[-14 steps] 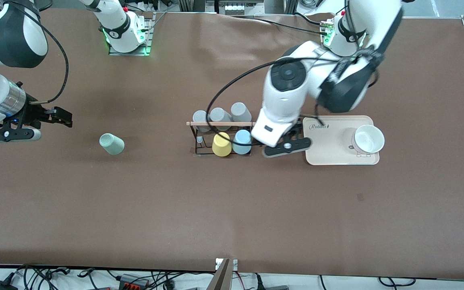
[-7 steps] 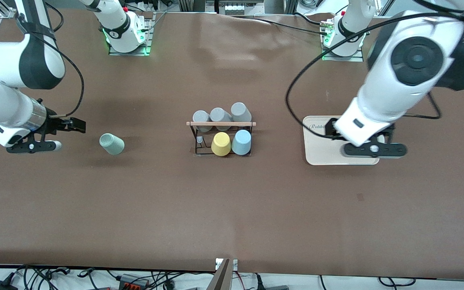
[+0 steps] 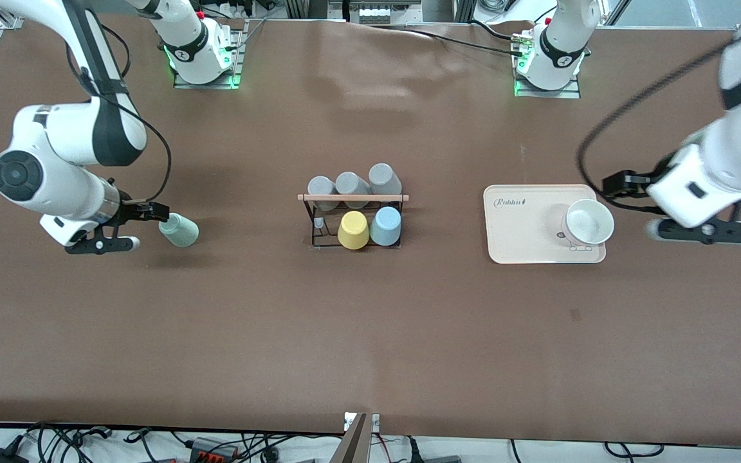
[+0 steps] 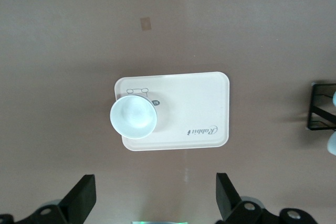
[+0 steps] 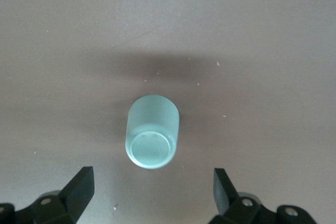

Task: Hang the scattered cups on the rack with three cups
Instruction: 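Retract the left gripper while the right gripper reaches the mint cup, then close the right gripper around the mint green cup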

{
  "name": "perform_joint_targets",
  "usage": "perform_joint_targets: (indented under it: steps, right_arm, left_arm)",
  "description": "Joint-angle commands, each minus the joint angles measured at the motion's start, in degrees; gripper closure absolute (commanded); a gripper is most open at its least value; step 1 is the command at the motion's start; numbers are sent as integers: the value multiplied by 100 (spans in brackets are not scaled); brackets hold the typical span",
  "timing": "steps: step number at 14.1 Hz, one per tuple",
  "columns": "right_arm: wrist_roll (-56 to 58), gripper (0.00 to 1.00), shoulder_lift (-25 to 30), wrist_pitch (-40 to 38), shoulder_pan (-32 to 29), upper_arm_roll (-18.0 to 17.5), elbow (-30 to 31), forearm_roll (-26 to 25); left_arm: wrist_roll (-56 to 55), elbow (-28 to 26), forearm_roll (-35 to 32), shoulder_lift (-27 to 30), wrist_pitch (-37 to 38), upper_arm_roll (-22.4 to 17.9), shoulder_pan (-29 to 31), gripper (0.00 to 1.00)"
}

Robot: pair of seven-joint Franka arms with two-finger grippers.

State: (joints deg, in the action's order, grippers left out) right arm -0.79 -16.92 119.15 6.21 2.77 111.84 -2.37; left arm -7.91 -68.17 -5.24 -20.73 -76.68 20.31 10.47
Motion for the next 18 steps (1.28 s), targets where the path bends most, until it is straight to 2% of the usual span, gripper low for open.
perform_joint_targets:
  steps: [1,2,4,7,9,12,18]
  right_arm:
    - [-560,0,-153,152,117,-13,57,-9]
    - [-667,0,-189,161,196,-13,100,-9]
    - [-659,0,-198,528,171,-4,354,-9]
    - [-607,0,-215,1100,109,-4,776,-9]
    - [-589,0,-303,1102,39,-4,777,-9]
    - [-580,0,-505,1145,3,-4,743,-9]
    - [-580,0,-655,1269,-6,-4,654,0]
  left_arm:
    - [874,-1352,488,1051,-713,-1479,-805,0]
    - [1305,-1697,497,1271,-1039,-1738,-897,0]
    - [1582,-2225,418,1869,-1322,-1776,-1151,0]
    - [1205,-2358,488,2081,-1393,-1776,-1284,0]
    - [1047,-2473,497,2152,-1657,-1767,-1337,0]
    - [678,-2386,489,2161,-1351,-1671,-1355,0]
    - [730,-2368,515,2117,-1385,-1662,-1328,0]
